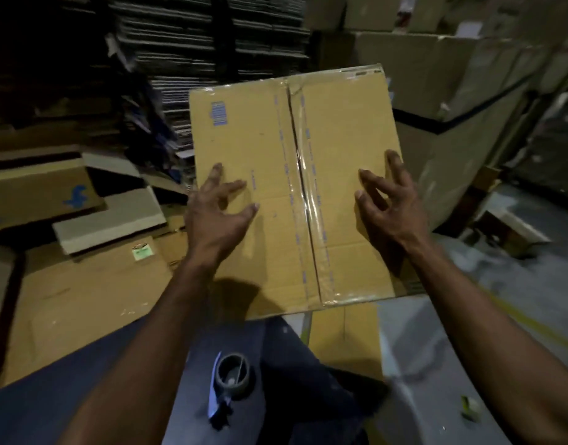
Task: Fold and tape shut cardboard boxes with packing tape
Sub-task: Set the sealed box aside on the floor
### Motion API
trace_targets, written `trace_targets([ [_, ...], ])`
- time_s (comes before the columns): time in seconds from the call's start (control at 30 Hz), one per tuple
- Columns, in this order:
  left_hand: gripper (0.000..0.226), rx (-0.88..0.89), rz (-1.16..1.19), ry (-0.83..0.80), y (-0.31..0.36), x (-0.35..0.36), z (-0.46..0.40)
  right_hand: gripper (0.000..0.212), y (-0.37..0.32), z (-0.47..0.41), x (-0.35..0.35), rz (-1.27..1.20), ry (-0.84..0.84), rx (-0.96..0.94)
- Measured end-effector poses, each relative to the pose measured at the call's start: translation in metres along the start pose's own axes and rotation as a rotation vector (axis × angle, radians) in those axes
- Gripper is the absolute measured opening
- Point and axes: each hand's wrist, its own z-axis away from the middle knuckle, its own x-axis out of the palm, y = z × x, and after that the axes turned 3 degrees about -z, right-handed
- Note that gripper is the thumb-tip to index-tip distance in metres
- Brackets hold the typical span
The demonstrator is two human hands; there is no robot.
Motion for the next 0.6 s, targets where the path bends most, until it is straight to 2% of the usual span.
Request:
trace_targets([
  [0.1, 0.06, 0.034, -0.012, -0.127, 0.011, 0.101, -0.035, 0.063, 0.094, -0.017, -0.001, 0.067, -0.048, 0.07],
  [0.27, 0.075, -0.106, -0.075, -0.411, -0.031, 0.322, -0.062, 0.094, 0.298, -0.015, 0.062, 0.043, -0.376, 0.36],
  [0.33, 0.075, -0.137, -0.11, -0.549, -0.052, 0.413, -0.056, 0.096, 0.386, -0.004, 0.102, 0.055, -0.455, 0.426],
  [0.4, 0.069, -0.243, -0.18, -0.685, -0.084, 0.494, -0.032, 0.094, 0.46, 0.019, 0.141, 0.108, -0.596, 0.493],
  [0.5, 0.074, -0.414, -0.189, -0.788, -0.152, 0.597, 0.022, 0.098, 0.549, 0.077, 0.204, 0.158, -0.766, 0.524],
  [0.6, 0.065, -0.398, -0.301, -0.876, -0.216, 0.681, 0.063, 0.096, 0.624, 0.127, 0.272, 0.177, -0.888, 0.568],
])
